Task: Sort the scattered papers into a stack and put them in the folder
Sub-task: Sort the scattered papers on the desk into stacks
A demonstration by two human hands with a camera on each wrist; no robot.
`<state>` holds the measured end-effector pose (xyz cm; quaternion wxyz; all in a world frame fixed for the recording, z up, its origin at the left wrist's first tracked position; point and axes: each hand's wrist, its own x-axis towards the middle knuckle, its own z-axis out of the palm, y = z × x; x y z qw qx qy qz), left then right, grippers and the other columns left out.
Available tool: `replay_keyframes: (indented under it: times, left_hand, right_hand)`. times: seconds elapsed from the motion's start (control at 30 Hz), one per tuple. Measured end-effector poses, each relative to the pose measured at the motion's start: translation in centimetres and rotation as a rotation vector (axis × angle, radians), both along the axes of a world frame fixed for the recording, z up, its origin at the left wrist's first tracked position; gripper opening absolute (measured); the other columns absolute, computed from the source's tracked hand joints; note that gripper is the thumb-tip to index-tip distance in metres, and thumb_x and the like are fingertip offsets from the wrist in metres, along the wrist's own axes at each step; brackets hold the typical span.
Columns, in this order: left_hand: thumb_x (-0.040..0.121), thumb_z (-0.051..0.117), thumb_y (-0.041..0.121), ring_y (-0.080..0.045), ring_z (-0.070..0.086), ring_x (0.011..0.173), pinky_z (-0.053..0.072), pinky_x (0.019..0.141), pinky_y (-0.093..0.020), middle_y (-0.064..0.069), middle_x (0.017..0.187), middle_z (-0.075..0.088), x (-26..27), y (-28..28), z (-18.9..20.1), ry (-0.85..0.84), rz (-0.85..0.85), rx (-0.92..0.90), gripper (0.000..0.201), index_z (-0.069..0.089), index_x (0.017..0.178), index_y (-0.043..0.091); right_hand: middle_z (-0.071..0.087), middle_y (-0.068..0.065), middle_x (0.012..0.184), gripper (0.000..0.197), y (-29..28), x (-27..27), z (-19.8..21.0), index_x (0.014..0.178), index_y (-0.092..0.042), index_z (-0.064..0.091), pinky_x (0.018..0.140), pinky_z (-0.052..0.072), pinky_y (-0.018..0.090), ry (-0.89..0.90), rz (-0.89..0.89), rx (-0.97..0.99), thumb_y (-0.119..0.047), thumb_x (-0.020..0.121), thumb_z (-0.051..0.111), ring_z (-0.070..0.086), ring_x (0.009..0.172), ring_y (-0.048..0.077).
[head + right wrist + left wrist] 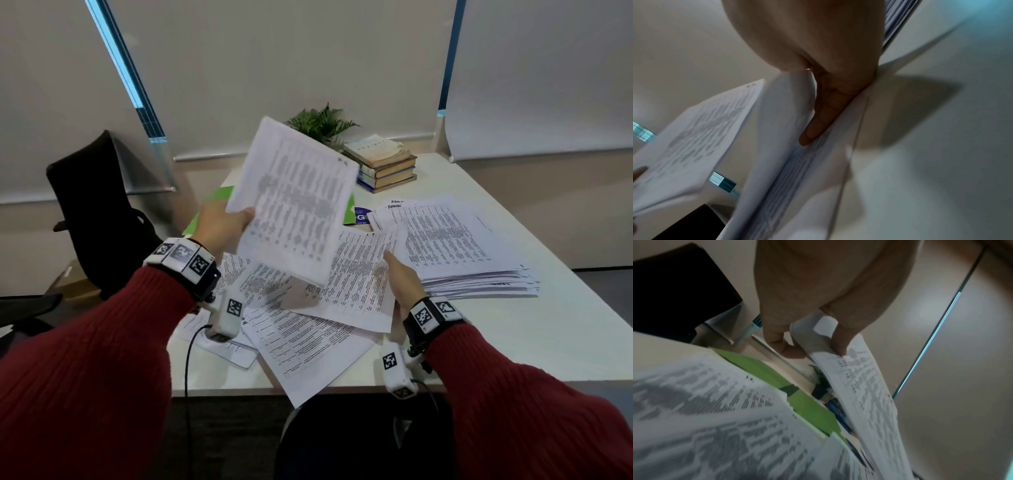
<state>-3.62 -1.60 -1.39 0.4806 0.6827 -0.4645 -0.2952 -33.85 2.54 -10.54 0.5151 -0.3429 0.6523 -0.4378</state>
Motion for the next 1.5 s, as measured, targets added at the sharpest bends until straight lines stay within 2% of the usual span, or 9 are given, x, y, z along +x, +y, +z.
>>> replay_keyframes:
  times: [0.1,0.23,0.4,0.53,0.63,0.83,1.0,1.2,1.5]
  left_hand:
    - [0.097,0.074,0.019,-0.021,0.072,0.073,0.056,0.058,-0.029,-0.005,0.088,0.075,-2.7,1.0,-2.0,-0.044,-0.139,0.124,0.025,0.071,0.115,0.002]
    - [0.100,0.070,0.027,-0.030,0.072,0.095,0.061,0.082,-0.041,-0.013,0.110,0.074,-5.7,2.2,-5.9,-0.168,-0.256,0.256,0.027,0.067,0.113,0.004]
    - [0.090,0.078,0.046,-0.029,0.051,0.138,0.043,0.115,-0.046,-0.008,0.154,0.051,-5.7,3.0,-7.3,-0.360,-0.401,0.373,0.072,0.052,0.147,0.011]
    - [0.067,0.091,0.060,-0.029,0.049,0.141,0.042,0.116,-0.046,-0.007,0.158,0.048,-2.8,3.8,-6.2,-0.730,-0.451,0.562,0.111,0.041,0.154,0.011]
    - [0.060,0.096,0.056,-0.026,0.058,0.123,0.049,0.103,-0.040,-0.003,0.136,0.061,-1.9,4.4,-6.8,-0.843,-0.469,0.624,0.099,0.052,0.138,0.013]
    - [0.087,0.081,0.041,-0.016,0.056,0.064,0.044,0.058,-0.026,-0.002,0.079,0.063,-1.0,4.4,-7.1,-0.802,-0.531,0.484,0.032,0.066,0.083,0.014]
    - [0.100,0.065,0.032,-0.032,0.067,0.092,0.054,0.086,-0.039,-0.012,0.100,0.068,3.5,2.6,-4.7,-0.702,-0.188,0.278,0.035,0.068,0.115,0.001]
    - [0.105,0.056,0.028,-0.027,0.062,0.070,0.054,0.059,-0.033,-0.017,0.101,0.068,7.3,1.8,-1.8,-0.199,0.124,-0.065,0.032,0.067,0.116,0.001]
    - [0.109,0.056,0.028,-0.022,0.062,0.075,0.049,0.056,-0.025,-0.012,0.095,0.068,-1.1,3.6,-6.4,-0.188,-0.331,0.253,0.028,0.066,0.111,0.002]
  right_hand:
    - [0.053,0.017,0.149,0.086,0.8,0.0,1.2,0.154,-0.001,0.045,0.112,0.037,0.043,-0.087,-0.011,0.019,-0.070,0.104,0.030,0.047,0.144,0.036]
    - [0.061,0.001,0.140,0.096,0.3,0.0,-0.1,0.152,-0.011,0.052,0.115,0.038,0.045,-0.038,0.021,-0.041,-0.083,0.089,0.049,0.055,0.132,0.026]
    - [0.074,0.009,0.125,0.048,-0.4,-0.2,-2.5,0.131,-0.005,0.069,0.097,0.054,0.035,0.109,0.068,-0.167,-0.008,0.085,0.084,0.070,0.109,0.026]
    - [0.076,0.012,0.119,0.044,-0.7,-0.2,-3.0,0.126,-0.006,0.070,0.099,0.058,0.046,0.091,0.022,-0.174,-0.006,0.084,0.084,0.073,0.108,0.031]
    - [0.076,0.014,0.119,0.037,-1.0,0.0,-3.0,0.122,-0.008,0.071,0.101,0.058,0.052,0.055,-0.014,-0.164,-0.004,0.086,0.081,0.073,0.108,0.034]
    - [0.077,0.016,0.119,0.036,-1.0,-0.4,-2.1,0.127,-0.005,0.071,0.099,0.058,0.058,-0.087,-0.055,-0.173,-0.004,0.091,0.074,0.074,0.108,0.038]
    - [0.078,0.013,0.119,0.037,-0.2,-0.8,-2.0,0.130,-0.010,0.070,0.094,0.060,0.057,-0.171,-0.025,-0.164,-0.001,0.094,0.070,0.075,0.107,0.037]
    - [0.074,0.013,0.125,0.025,0.0,0.1,-1.7,0.119,-0.014,0.067,0.106,0.054,0.054,0.074,0.120,-0.135,-0.005,0.096,0.068,0.070,0.115,0.036]
    - [0.044,0.014,0.163,0.076,-0.2,0.4,-0.7,0.160,-0.009,0.040,0.119,0.032,0.043,0.080,0.100,-0.039,-0.060,0.104,0.045,0.041,0.150,0.033]
